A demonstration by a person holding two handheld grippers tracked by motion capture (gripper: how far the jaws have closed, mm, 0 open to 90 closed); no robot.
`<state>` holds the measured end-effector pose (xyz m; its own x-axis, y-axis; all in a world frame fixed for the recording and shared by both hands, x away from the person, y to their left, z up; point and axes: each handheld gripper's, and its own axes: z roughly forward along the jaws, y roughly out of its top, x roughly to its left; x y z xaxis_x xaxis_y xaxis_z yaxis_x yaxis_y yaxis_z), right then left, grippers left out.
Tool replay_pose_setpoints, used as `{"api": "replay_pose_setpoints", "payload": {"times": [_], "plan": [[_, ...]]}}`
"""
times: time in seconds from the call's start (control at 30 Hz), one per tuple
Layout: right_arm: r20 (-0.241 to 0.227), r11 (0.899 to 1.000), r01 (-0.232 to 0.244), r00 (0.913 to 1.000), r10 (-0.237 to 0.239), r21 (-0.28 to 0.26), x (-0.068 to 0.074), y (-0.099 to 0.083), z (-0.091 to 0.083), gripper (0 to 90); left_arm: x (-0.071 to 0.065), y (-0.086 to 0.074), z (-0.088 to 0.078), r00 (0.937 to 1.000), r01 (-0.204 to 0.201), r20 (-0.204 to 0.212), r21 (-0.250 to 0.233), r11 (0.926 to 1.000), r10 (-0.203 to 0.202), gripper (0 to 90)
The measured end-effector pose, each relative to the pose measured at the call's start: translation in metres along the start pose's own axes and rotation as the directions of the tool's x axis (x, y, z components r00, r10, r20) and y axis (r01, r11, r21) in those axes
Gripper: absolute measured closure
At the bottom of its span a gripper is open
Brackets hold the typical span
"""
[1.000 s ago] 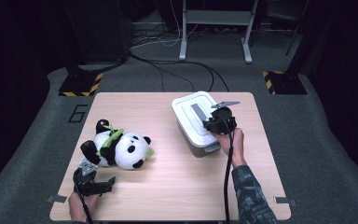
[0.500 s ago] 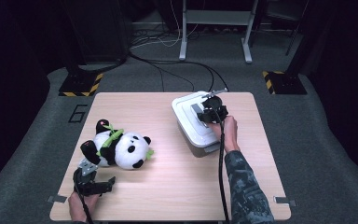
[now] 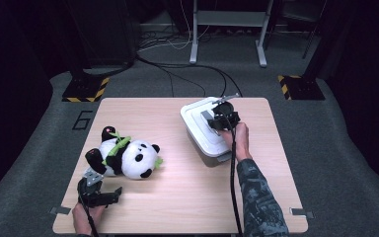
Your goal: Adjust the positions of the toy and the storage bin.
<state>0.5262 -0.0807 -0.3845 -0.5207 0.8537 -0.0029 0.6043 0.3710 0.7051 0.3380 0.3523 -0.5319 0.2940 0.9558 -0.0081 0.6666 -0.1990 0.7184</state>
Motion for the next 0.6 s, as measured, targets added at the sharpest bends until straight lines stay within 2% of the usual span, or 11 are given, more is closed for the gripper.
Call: {"api": "replay_pose_setpoints", "payload": {"times": [0.33,0.6], "plan": [[-0.053,1.0,0.02,0.9984,-0.02,0.0,0.006,-0.006,-0.005,66.8,0.0,0.0,0.0,1.0,0.0,0.0,0.002,1.0,0.0,0.0],[-0.105,1.0,0.002,0.9945,-0.003,-0.012,0.01,-0.014,-0.011,66.9,0.0,0.0,0.0,1.0,0.0,0.0,0.002,1.0,0.0,0.0]]}}
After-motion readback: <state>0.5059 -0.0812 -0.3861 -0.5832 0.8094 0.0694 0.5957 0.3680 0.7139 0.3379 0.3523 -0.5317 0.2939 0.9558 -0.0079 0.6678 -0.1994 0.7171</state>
